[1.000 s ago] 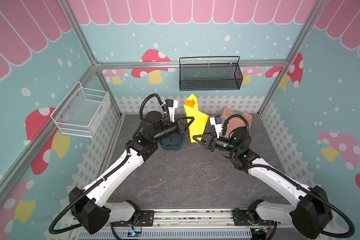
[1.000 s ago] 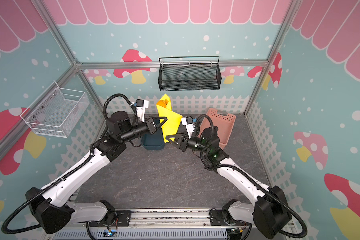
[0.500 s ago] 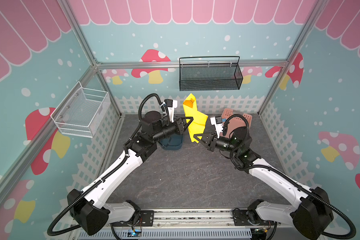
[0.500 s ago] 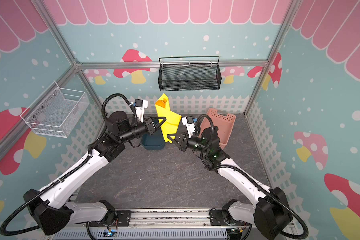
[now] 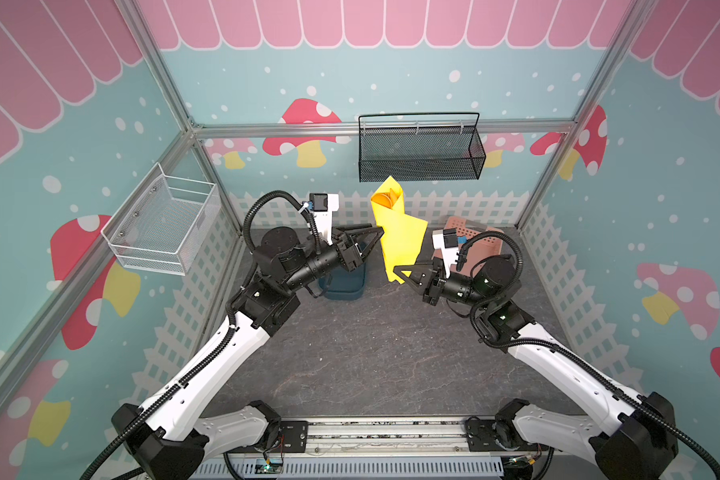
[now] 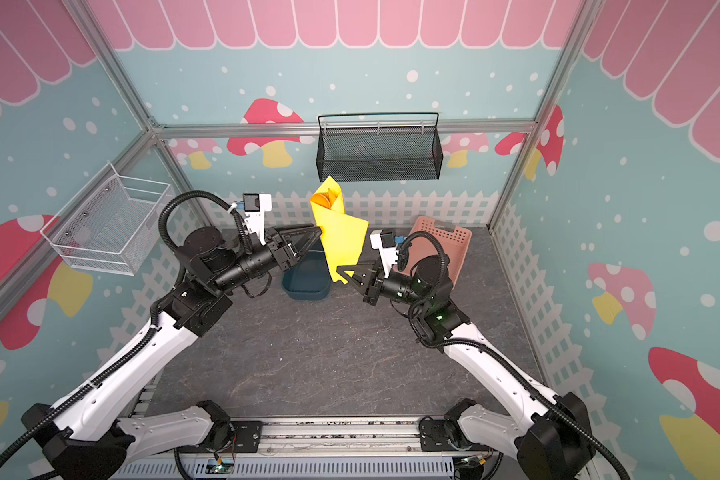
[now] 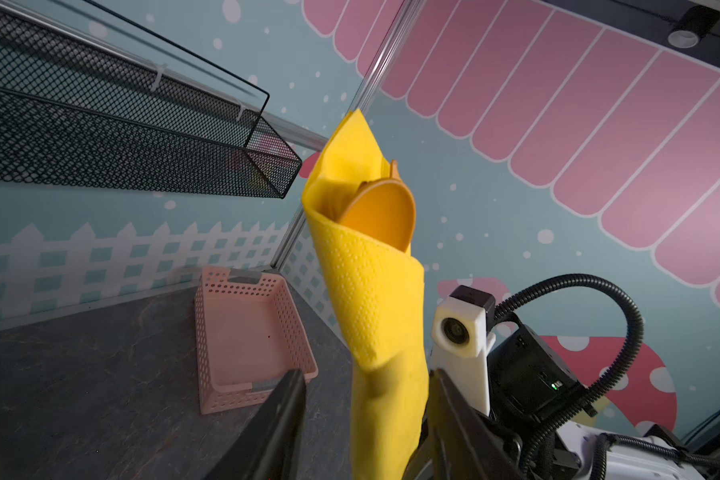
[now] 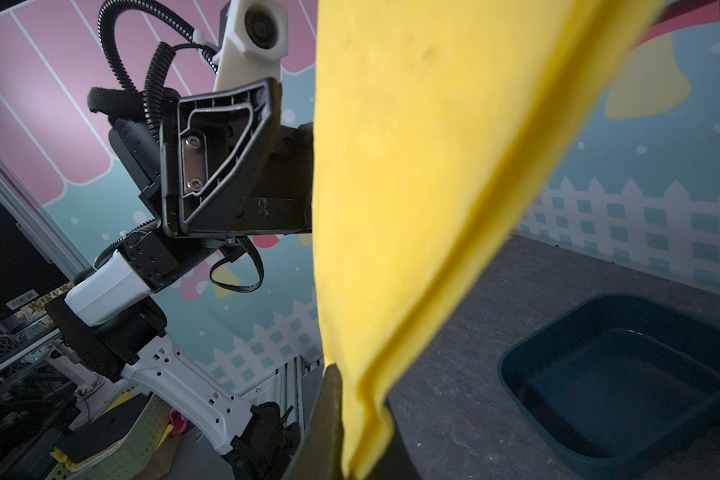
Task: Place the utensils on the paper napkin and roll it up
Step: 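Raise the upright napkin bundle higher with both grippers above the teal tray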
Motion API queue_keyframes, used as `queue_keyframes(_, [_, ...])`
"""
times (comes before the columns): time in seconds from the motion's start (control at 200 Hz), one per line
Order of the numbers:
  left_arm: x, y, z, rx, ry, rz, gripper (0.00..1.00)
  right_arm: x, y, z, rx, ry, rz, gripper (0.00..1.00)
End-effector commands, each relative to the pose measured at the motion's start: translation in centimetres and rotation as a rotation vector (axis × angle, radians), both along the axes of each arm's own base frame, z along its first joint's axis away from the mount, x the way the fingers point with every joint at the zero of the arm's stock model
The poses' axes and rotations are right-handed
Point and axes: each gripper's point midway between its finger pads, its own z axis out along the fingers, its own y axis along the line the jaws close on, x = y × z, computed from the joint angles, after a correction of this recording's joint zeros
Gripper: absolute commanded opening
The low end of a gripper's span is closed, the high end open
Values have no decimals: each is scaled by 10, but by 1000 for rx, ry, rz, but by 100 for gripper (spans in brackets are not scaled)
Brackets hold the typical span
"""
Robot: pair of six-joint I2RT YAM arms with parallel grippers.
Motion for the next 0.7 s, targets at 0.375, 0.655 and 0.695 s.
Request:
queue_keyframes(0.375, [-63,-18,31,-23,-238,-308,60,-42,-6,67,74,-282,103,0])
queue_keyframes(0.655, [-70,-18,44,-44,-283,-319,60,-47,-5,67,72,-290,138,0])
queue_keyframes(0.695, [-69,-18,45,-44,-284,-319,60,-48,-5,67,71,-294,144,0])
